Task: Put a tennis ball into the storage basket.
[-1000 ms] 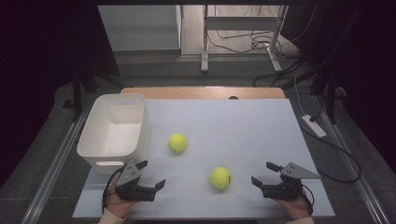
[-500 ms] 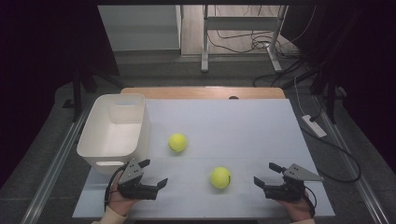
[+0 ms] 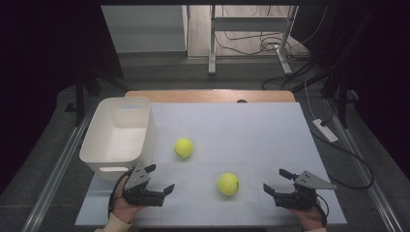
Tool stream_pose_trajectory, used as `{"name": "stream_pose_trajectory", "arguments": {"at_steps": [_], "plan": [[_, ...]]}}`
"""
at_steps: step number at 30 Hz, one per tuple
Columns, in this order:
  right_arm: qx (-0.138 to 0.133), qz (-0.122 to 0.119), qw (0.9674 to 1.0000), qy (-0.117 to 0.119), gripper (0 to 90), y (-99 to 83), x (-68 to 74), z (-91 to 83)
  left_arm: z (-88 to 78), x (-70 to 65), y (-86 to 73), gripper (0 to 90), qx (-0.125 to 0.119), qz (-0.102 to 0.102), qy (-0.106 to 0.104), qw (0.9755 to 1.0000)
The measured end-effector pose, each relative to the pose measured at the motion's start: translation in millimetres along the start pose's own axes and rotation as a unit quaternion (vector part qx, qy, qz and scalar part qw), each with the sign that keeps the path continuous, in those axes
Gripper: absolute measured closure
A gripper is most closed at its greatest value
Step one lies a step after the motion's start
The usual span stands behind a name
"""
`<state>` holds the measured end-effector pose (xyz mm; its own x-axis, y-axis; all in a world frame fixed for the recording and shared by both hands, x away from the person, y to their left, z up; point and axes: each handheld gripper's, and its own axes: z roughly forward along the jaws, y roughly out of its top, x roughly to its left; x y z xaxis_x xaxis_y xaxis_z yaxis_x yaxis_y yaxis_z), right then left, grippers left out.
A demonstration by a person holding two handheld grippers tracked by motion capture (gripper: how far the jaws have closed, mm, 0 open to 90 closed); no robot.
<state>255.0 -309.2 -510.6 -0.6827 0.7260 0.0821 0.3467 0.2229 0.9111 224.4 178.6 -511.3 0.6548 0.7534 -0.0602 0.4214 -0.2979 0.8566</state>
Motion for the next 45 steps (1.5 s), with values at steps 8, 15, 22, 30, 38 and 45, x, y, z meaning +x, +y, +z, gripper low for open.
{"name": "stream_pose_trajectory", "arguments": {"at_steps": [8,15,22,30,38,45], "plan": [[0.0,-0.003,1.0,0.005,13.1,-0.5,-0.5,0.8,3.2,-1.8,7.7,5.6,0.007,0.006,0.0,1.0],[0.0,-0.002,1.0,0.007,13.3,-0.4,1.2,1.3,7.8,-5.6,14.8,5.6,0.017,0.004,-0.003,0.9998],[0.0,-0.007,0.9999,0.011,13.3,1.0,0.9,5.6,10.6,-11.8,23.3,5.2,0.028,0.011,-0.003,0.9995],[0.0,-0.006,0.9999,0.014,13.3,2.4,2.3,9.7,7.8,-9.8,37.0,4.4,0.033,0.006,0.0,0.9994],[-0.002,0.0,0.9999,0.011,13.3,0.9,1.9,7.1,11.9,-10.1,50.9,4.4,0.034,0.007,0.005,0.9994],[0.0,0.0,1.0,0.008,13.4,-0.3,2.4,4.9,17.1,-8.7,56.2,4.4,0.04,0.003,0.004,0.9992]]}}
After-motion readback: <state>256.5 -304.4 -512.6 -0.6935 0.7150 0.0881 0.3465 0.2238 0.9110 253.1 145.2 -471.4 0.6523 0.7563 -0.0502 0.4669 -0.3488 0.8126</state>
